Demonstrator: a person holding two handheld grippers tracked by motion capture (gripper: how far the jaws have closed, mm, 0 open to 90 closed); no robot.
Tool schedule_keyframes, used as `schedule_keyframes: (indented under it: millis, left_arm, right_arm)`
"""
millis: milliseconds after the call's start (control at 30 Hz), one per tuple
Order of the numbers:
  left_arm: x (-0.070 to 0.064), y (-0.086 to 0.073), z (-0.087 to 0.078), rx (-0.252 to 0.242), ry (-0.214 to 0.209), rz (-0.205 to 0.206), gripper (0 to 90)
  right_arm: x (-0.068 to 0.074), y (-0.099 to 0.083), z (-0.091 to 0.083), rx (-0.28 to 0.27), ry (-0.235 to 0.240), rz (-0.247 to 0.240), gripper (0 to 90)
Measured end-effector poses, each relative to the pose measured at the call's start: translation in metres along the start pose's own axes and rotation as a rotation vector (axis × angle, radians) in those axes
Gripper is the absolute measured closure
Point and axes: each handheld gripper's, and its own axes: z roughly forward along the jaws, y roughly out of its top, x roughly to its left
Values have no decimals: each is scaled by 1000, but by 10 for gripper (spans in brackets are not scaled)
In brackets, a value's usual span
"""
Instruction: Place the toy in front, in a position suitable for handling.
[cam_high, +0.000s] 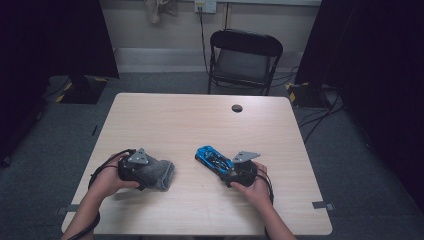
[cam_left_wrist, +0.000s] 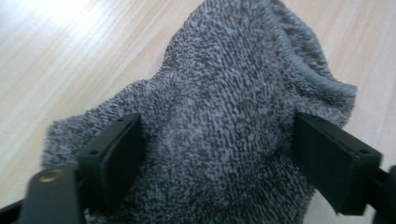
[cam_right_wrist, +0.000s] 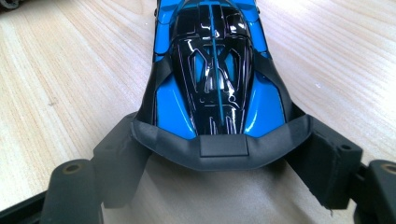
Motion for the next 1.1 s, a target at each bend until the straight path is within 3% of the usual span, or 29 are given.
schedule_keyframes:
  millis: [133, 233, 400, 467, 500, 600, 700, 833, 933, 1100]
  left_arm:
    - [-2, 0, 6, -27, 8, -29, 140]
    - [-4, 0, 7, -23, 19, -27, 141]
    - [-7, -5, 8, -71, 36, -55, 184]
    - [-10, -6, 7, -88, 45, -65, 276]
    - [-11, -5, 6, -86, 44, -60, 372]
    - [-16, 2, 6, -59, 57, -78, 536]
    - [-18, 9, 6, -40, 70, -159, 645]
    - [-19, 17, 8, -73, -43, -276, 691]
    - [-22, 26, 6, -80, -52, -281, 696]
    - [-28, 47, 3, -157, -74, -284, 698]
  right_arm:
    - [0, 0, 0, 0, -1, 0, 245]
    - [0, 0, 0, 0, -1, 0, 245]
    - [0, 0, 0, 0, -1, 0, 245]
    - [0, 0, 0, 0, -2, 0, 245]
    - [0, 0, 0, 0, -2, 0, 245]
    - [0, 0, 0, 0, -2, 0, 246]
    - [0, 0, 0, 0, -2, 0, 246]
    - [0, 0, 0, -1, -1, 0, 246]
    - [0, 0, 0, -1, -1, 1, 247]
    - [0, 0, 0, -2, -1, 2, 247]
